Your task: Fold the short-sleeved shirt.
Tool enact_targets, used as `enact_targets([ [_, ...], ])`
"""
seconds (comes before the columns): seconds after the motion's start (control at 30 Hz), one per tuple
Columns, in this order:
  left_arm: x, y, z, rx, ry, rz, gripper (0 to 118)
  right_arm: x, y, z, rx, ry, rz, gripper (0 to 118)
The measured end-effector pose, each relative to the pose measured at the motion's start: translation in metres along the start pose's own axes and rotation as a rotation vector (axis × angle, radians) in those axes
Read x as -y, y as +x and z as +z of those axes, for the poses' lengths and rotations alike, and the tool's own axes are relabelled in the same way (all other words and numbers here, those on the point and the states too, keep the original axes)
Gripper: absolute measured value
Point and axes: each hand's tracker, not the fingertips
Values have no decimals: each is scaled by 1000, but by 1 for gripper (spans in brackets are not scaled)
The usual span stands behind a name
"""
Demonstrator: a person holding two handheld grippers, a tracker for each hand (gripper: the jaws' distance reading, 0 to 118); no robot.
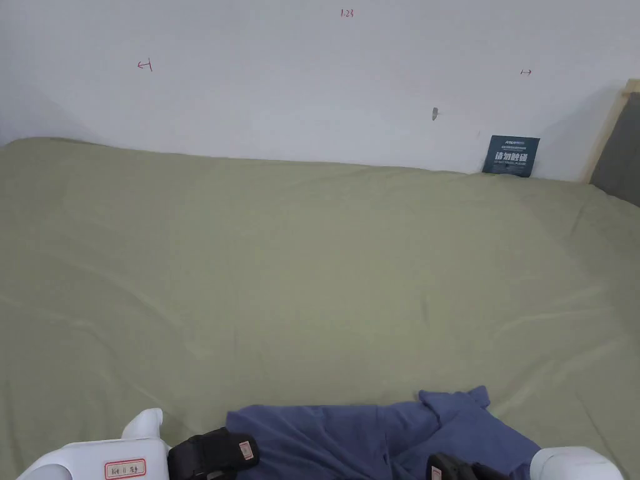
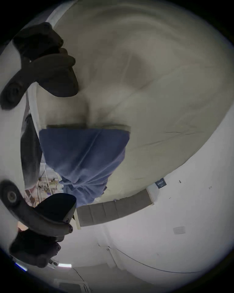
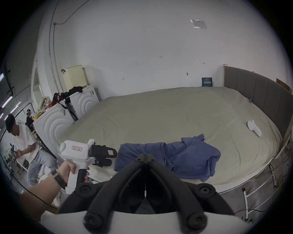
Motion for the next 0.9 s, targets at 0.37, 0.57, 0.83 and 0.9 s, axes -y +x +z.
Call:
enact_targets([
  [0.37, 2, 5, -35, 11, 15, 56, 25, 1, 7, 4, 5, -6, -37, 2],
  [0.57, 0, 4, -16, 47, 58, 21, 15, 1, 7, 6, 19, -5, -35, 2],
  [0.83, -42, 22, 59, -105, 177, -139, 14, 1, -3, 1, 17, -11, -2, 2],
  [0.9, -52, 27, 89, -191, 226, -182, 14, 1, -5, -4, 15, -14, 3, 2],
])
